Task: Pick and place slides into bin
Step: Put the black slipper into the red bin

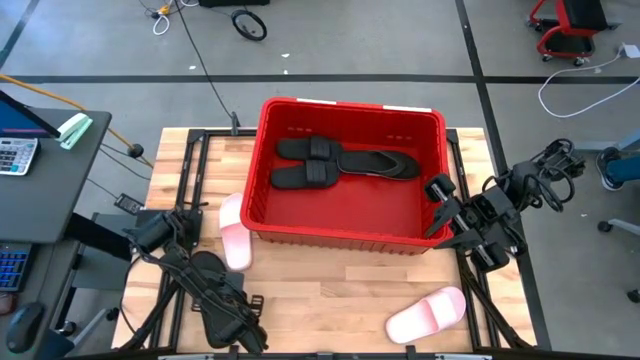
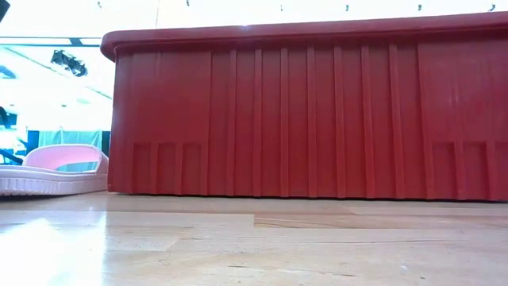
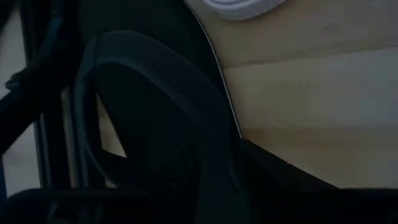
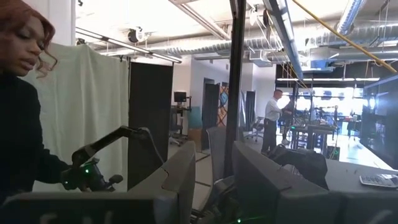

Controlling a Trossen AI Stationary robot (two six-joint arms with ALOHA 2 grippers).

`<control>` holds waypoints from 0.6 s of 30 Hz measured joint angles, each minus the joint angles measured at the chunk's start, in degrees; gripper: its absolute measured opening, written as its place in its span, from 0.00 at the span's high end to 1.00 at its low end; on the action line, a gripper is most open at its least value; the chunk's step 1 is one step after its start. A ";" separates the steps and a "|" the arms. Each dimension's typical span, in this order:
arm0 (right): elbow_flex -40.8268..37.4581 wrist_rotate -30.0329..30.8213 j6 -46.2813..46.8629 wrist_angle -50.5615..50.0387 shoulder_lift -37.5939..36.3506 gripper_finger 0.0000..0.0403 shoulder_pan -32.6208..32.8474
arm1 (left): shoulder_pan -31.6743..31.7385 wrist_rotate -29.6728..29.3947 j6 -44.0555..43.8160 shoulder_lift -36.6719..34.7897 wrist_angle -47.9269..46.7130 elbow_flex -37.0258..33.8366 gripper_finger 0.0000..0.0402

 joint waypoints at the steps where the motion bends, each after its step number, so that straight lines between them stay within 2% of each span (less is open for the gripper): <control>1: 0.00 0.00 0.02 0.00 0.00 0.72 0.00 | 0.03 -0.02 0.00 0.05 -0.13 0.00 0.71; 12: 0.00 -0.02 3.41 0.00 -0.02 0.72 0.00 | -0.03 -0.36 0.15 2.97 1.12 -0.02 0.73; 18: 0.00 -0.02 3.45 0.02 -0.02 0.72 0.00 | 0.00 -2.21 1.48 2.98 0.85 -0.02 0.83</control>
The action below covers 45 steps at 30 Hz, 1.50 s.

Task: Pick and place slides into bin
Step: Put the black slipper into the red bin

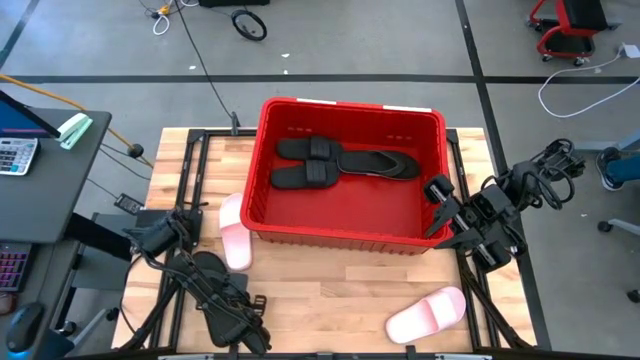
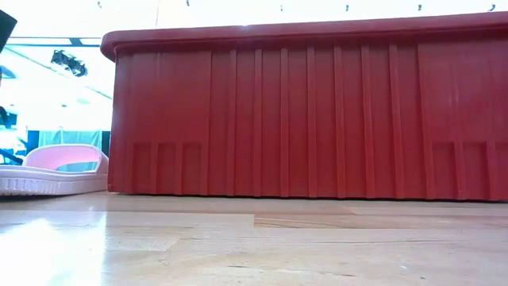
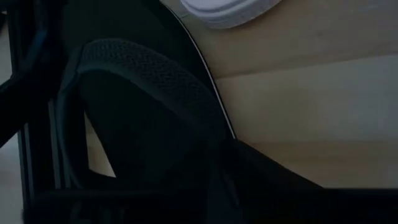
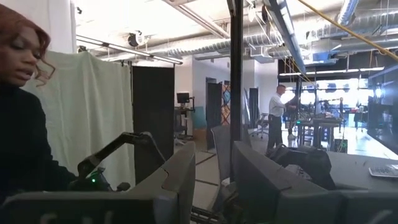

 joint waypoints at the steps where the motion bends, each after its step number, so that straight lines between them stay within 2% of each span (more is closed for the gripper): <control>1: 0.00 0.00 0.00 -0.01 0.00 0.72 0.00 | 0.00 -0.08 0.29 0.00 -0.05 0.00 0.86; 4: 0.00 0.00 0.01 0.00 0.00 0.72 0.00 | 0.07 -0.17 1.73 0.01 -0.02 0.00 0.97; 8: 0.00 0.00 0.05 0.00 0.00 0.72 0.00 | 0.08 -0.08 3.87 -0.32 0.19 1.03 0.97; 11: 0.00 0.00 -0.05 0.00 0.00 0.72 -0.01 | 0.38 -0.01 8.48 -1.32 -0.32 5.55 0.99; 15: -0.02 0.00 -0.32 0.00 0.00 0.72 0.00 | 0.54 -1.04 15.57 -1.78 -4.93 17.53 0.99; 20: 0.00 0.00 -3.28 0.08 0.00 0.72 -0.01 | 0.38 -11.70 26.96 -1.87 -9.17 36.15 0.99; 24: 0.00 0.01 -8.87 2.22 0.00 0.72 -0.02 | 2.74 -21.43 47.01 -2.02 -7.92 49.46 1.00; 28: 0.00 0.02 -14.16 3.31 -0.34 0.72 0.00 | 7.56 -28.21 74.41 -7.63 10.49 45.30 1.00; 30: 0.00 0.05 -15.31 3.63 -0.84 0.72 -0.02 | 10.97 -28.26 86.39 -8.59 15.47 45.64 1.00; 33: 0.00 0.37 -15.45 3.54 -1.41 0.72 -0.02 | 17.09 -28.06 101.79 -8.53 17.06 47.12 1.00; 37: 0.00 2.47 -15.51 3.48 -1.94 0.72 -0.02 | 27.20 -26.33 116.27 -8.51 17.00 47.25 1.00; 42: 0.00 5.16 -15.54 3.39 -2.25 0.72 -0.02 | 40.70 -19.17 130.24 -6.90 19.05 47.32 1.00; 45: 0.00 9.31 -16.40 1.63 -2.67 0.72 -0.02 | 46.44 -13.97 143.35 -4.11 21.80 47.30 1.00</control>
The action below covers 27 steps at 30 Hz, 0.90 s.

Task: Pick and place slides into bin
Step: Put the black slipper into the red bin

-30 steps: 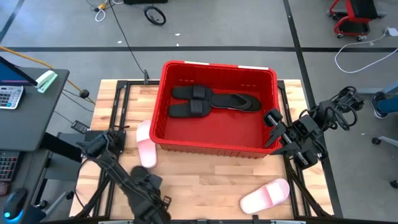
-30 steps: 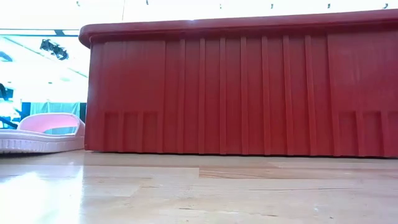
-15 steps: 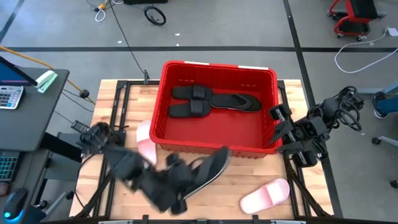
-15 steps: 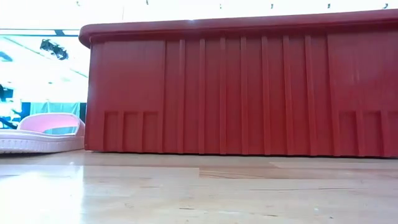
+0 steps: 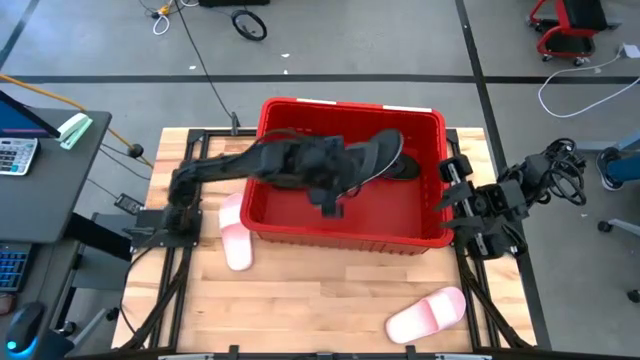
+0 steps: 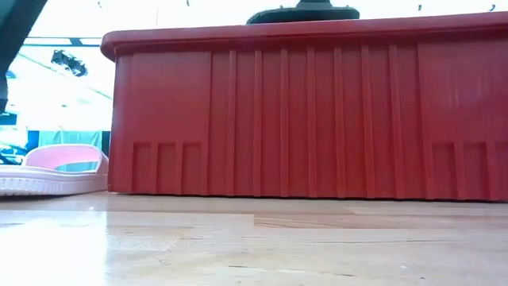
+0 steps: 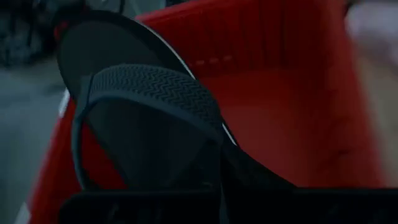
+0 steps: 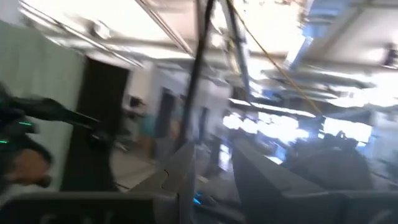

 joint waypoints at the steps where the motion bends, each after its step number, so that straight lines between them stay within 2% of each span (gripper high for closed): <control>1: 0.00 2.34 -0.69 -0.93 -0.20 0.72 0.00 | 1.41 1.12 4.31 1.09 0.86 0.02 1.00; 3: -0.01 8.81 -1.74 -3.14 -0.87 0.72 0.00 | 3.71 4.37 9.26 3.32 2.86 0.02 1.00; 7: -0.02 23.40 -1.94 -3.70 -2.52 0.72 -0.02 | 6.85 16.93 13.33 7.89 3.87 0.00 1.00; 12: -0.02 32.70 -2.13 -3.60 -5.46 0.72 -0.18 | 7.27 18.34 26.94 12.37 3.52 -0.02 1.00; 15: -0.01 35.01 -1.83 -3.54 -6.55 0.72 -1.23 | 7.90 18.52 30.45 14.89 3.08 0.00 1.00; 20: 0.02 35.11 -1.98 -3.88 -6.35 0.72 -2.09 | 10.05 18.04 34.09 18.97 1.91 -0.02 1.00; 27: 0.02 35.06 -1.99 -4.36 -3.75 0.72 -2.25 | 11.83 18.02 32.53 23.99 6.98 -0.02 1.00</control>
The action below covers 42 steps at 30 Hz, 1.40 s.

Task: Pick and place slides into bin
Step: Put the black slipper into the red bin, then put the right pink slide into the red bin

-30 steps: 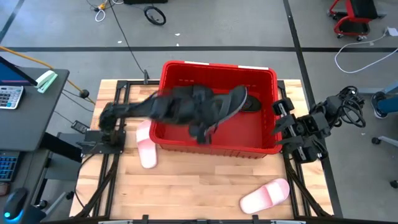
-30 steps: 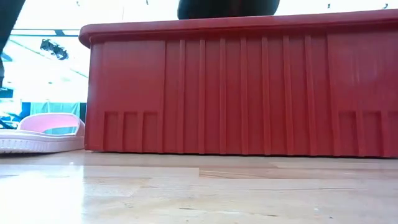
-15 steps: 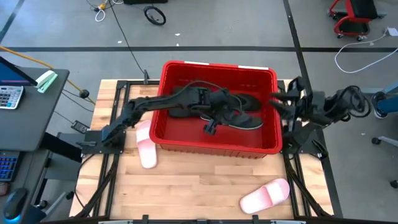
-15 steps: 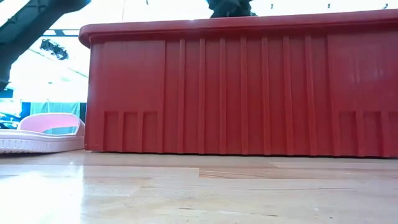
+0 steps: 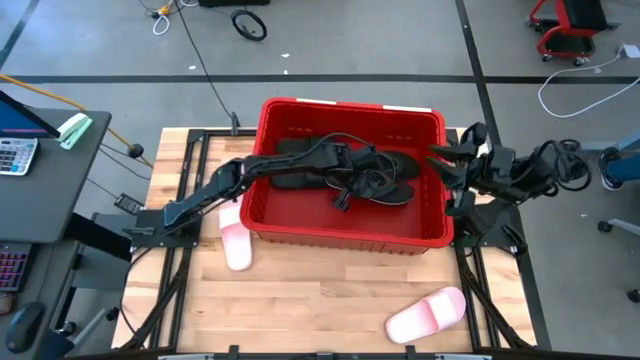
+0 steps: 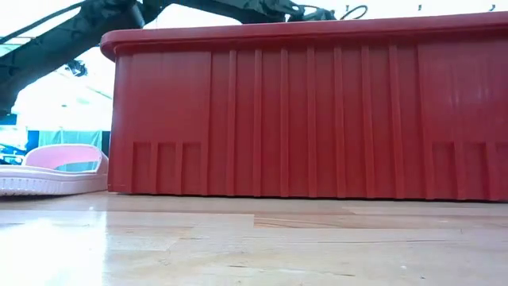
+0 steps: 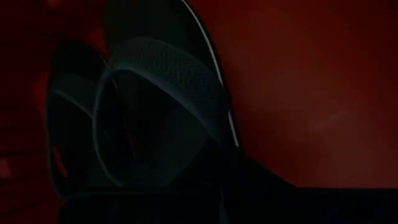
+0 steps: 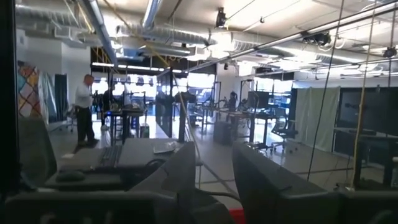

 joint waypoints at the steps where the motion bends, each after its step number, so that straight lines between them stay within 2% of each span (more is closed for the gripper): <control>1: 0.00 0.00 0.06 0.08 0.39 0.72 0.00 | 0.02 -0.04 -0.31 0.41 1.58 0.00 1.00; 5: -0.02 -0.08 1.32 0.07 1.96 0.72 0.00 | 0.16 0.19 -0.44 2.03 6.28 -0.24 1.00; 12: -0.04 -0.26 2.92 0.09 3.55 0.72 0.00 | 0.24 0.01 -2.06 6.45 6.44 -0.36 0.96; 18: -0.02 -0.27 3.09 0.07 3.97 0.72 0.00 | 0.24 -1.39 -11.03 7.24 8.73 -0.35 0.84; 23: -0.02 -0.26 3.05 0.11 3.90 0.72 0.00 | 0.24 -1.77 -13.21 7.03 13.26 0.06 0.72; 30: -0.02 -0.28 3.09 0.10 3.85 0.72 0.01 | 0.00 -3.74 -22.00 5.38 11.33 0.20 0.51; 33: -0.02 -0.80 3.42 0.13 3.71 0.72 0.02 | -0.44 -3.77 -23.23 3.79 9.49 0.22 0.44; 38: -0.04 -2.01 6.67 -1.66 3.44 0.72 0.07 | -1.58 -4.37 -23.07 0.73 8.80 0.21 0.38; 42: -0.04 -2.50 11.52 -3.95 2.50 0.72 0.64 | -2.81 -10.32 -23.20 -3.28 8.74 0.20 0.36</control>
